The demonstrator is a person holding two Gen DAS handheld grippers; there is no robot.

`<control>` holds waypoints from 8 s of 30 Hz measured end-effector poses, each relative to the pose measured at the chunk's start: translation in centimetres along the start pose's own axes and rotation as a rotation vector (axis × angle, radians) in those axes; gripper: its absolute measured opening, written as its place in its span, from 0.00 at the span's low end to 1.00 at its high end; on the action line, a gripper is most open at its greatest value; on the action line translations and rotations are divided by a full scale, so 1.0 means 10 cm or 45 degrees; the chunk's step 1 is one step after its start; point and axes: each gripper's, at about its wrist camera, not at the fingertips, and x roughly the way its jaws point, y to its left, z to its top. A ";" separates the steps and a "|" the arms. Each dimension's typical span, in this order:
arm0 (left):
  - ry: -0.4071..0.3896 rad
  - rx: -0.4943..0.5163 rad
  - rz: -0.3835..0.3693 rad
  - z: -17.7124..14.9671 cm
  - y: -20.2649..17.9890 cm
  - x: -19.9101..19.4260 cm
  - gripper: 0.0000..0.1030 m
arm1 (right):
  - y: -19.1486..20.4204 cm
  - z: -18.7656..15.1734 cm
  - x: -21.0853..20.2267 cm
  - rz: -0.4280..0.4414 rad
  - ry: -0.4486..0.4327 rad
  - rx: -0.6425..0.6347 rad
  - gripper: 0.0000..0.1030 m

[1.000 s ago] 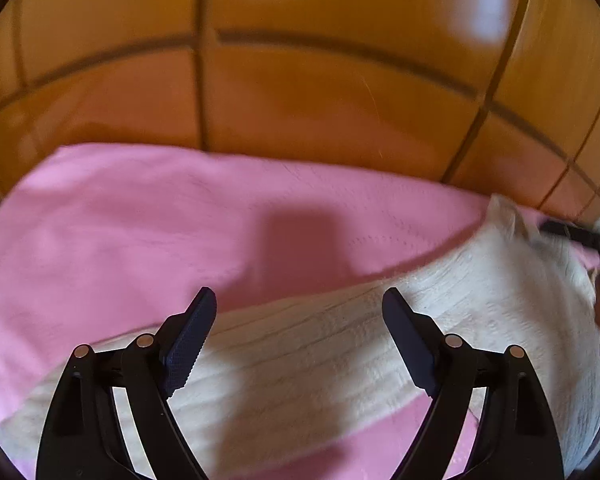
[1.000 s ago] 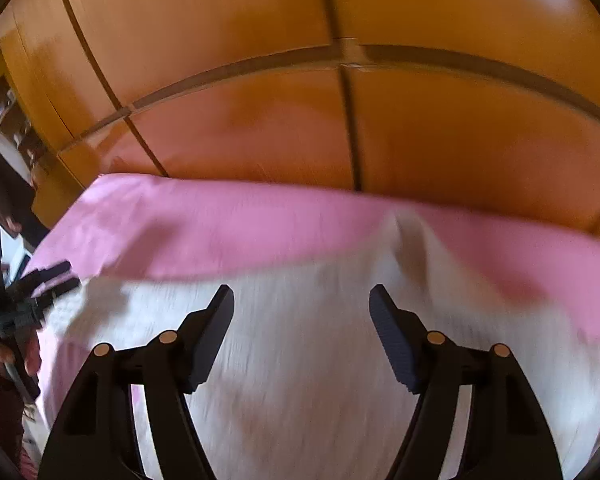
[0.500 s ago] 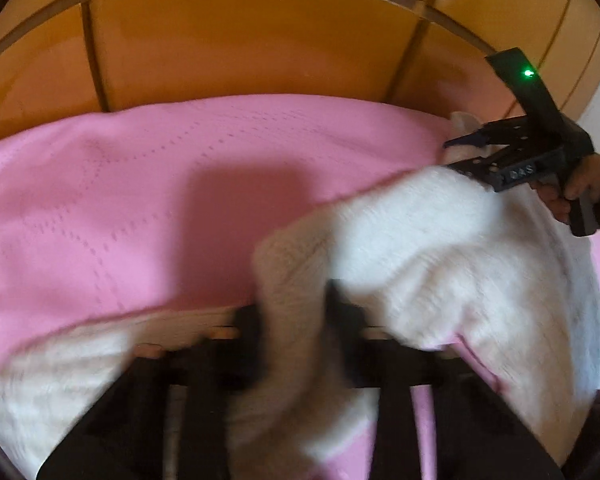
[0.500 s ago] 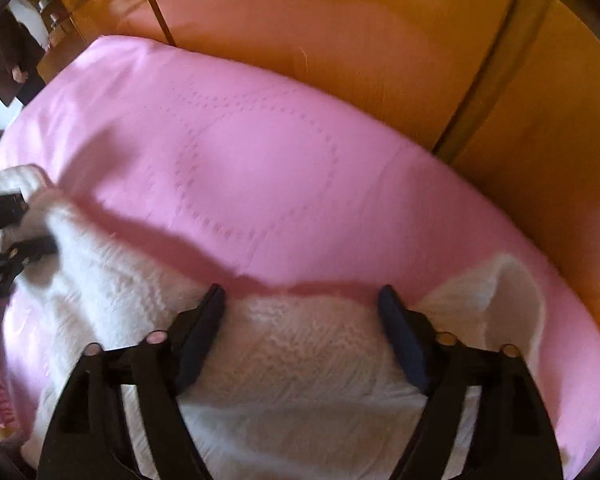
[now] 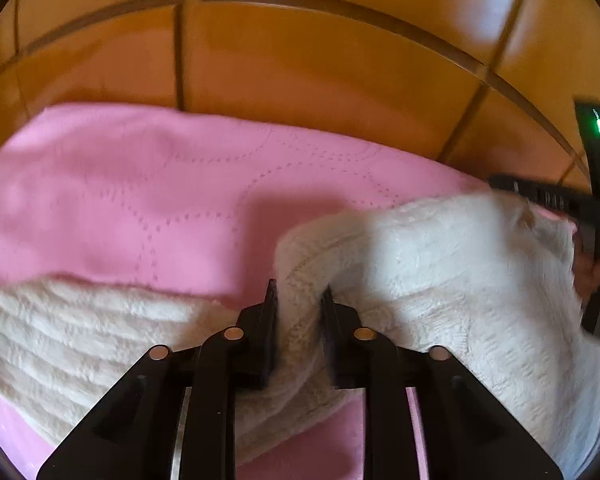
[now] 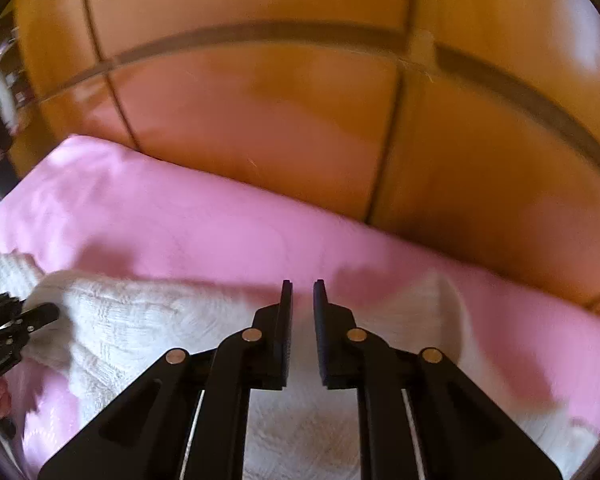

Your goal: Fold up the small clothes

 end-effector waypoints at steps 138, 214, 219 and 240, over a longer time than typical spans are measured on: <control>0.114 0.117 -0.164 -1.43 -1.65 -0.26 0.58 | -3.13 -2.88 -3.20 -0.665 -0.443 0.617 0.06; 0.162 -0.047 -0.180 -1.73 -0.81 -0.64 0.47 | -1.12 -4.02 -2.43 0.248 0.112 0.752 0.41; 0.159 0.011 -0.201 -1.77 -0.89 -0.69 0.11 | -1.06 -4.15 -2.56 0.223 0.137 0.774 0.10; -0.080 0.109 -0.196 -1.45 -1.40 -0.85 0.71 | -1.72 -4.47 -3.06 -0.073 -0.227 1.076 0.65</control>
